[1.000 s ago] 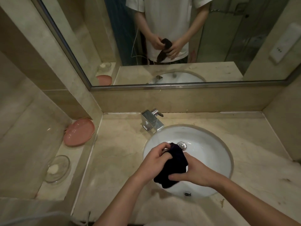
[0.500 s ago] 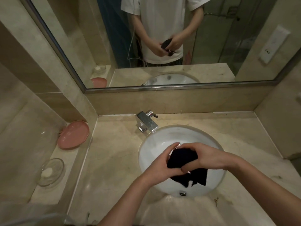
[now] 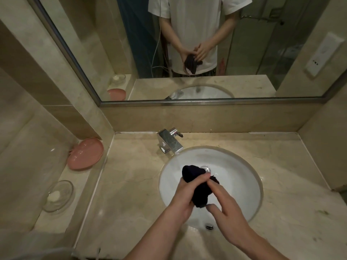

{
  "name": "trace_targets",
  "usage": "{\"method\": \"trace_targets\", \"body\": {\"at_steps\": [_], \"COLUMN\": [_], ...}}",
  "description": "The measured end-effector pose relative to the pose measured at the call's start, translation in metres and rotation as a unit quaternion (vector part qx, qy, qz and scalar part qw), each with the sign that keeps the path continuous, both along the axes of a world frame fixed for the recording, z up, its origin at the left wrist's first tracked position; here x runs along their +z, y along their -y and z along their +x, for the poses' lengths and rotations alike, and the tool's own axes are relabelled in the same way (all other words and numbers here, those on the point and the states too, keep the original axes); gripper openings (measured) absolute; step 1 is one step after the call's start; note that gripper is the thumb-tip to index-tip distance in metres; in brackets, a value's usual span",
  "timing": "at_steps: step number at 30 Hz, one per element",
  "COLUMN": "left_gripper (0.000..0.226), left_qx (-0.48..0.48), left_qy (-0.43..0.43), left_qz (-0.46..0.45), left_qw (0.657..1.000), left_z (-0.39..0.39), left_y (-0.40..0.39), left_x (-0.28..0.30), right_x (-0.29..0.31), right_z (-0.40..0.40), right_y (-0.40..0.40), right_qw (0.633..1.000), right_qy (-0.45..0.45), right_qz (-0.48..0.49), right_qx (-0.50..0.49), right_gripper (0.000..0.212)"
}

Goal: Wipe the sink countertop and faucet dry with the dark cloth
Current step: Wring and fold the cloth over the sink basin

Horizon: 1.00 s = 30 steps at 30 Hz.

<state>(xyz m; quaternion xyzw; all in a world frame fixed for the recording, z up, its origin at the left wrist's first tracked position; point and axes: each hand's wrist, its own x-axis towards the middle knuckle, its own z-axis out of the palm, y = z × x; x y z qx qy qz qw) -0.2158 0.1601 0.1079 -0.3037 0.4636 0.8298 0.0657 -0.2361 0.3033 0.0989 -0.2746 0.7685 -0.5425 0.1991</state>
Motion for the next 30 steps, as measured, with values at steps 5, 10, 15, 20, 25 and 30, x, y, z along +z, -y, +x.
{"method": "trace_targets", "body": {"at_steps": [5,10,15,20,25,30], "left_gripper": [0.027,0.007,0.046,0.014,0.020,0.028], "left_qx": [-0.137,-0.306,-0.329,-0.267,-0.315,-0.429], "left_qy": [0.067,0.100,0.091,0.111,0.078,0.067], "left_qz": [-0.040,-0.012,-0.149,0.001,0.056,-0.009], "left_qw": [0.988,0.947,0.928,0.957,0.944,0.901], "left_z": [0.004,-0.007,-0.017,-0.014,-0.013,-0.023], "left_y": [0.014,0.012,0.013,0.010,0.029,0.019], "left_x": [0.011,0.025,0.024,0.019,0.031,0.036], "right_x": [0.007,0.002,0.011,0.018,0.014,0.025], "right_z": [-0.052,-0.068,-0.091,-0.090,-0.110,-0.106], "right_y": [-0.027,-0.006,0.012,0.017,-0.010,0.016], "right_qw": [0.945,0.860,0.783,0.791,0.758,0.716], "right_qy": [-0.313,-0.392,-0.520,-0.520,-0.567,-0.626], "right_qz": [0.090,0.215,0.252,0.210,0.120,0.049], "right_qx": [0.015,0.246,0.232,0.244,0.300,0.304], "right_gripper": [0.080,0.090,0.036,0.061,0.099,0.049]}}
